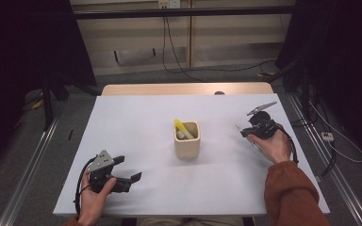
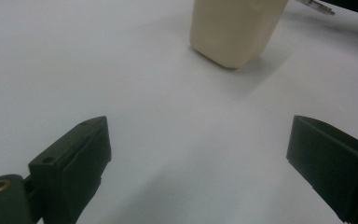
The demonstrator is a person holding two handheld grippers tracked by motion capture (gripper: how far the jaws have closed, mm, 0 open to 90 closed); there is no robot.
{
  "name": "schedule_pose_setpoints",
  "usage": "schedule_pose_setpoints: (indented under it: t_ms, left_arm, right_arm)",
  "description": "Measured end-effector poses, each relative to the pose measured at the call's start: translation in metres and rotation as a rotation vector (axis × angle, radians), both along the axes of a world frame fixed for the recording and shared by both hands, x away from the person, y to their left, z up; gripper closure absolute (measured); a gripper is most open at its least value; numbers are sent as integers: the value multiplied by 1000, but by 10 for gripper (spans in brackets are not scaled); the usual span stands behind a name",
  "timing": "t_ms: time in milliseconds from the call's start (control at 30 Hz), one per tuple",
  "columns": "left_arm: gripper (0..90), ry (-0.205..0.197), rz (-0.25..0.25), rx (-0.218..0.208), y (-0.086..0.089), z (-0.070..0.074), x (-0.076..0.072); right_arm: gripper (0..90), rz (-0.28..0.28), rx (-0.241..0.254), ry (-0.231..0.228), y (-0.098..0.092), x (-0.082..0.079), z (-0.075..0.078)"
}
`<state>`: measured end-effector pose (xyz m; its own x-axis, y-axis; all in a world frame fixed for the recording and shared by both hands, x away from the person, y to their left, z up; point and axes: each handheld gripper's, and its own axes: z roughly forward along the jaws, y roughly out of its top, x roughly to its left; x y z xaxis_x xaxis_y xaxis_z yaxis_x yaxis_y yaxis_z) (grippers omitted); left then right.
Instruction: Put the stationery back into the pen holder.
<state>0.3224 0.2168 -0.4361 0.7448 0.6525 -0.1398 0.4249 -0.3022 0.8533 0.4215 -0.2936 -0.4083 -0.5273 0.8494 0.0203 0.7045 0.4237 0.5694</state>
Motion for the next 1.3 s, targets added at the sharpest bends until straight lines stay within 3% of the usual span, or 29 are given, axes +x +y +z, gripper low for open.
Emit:
schedule_pose_setpoints:
  t_ms: [267,567,800,933,1033,1300]
  left_arm:
    - [63,1,-1,2,1,0,0]
    - [63,1,-2,-2,0,0,0]
    - [63,1,-3,-2,0,0,0]
    - [63,3,-4,-2,0,0,0]
    - [63,3,-4,-1,0,0,0]
    - [63,2,-3,-1,0,0,0]
  right_arm:
    - [814,-1,52,-91,-1,-5,11]
    - [814,-2,101,-106,-2,-7,15]
    - [814,-3,155,-152,-2,-10,19]
    - [814,17,192,-192,-1,-12,23]
    - [814,50,236,-195,1,-13,24]
    - [814,69,266,-274,7,-18,32]
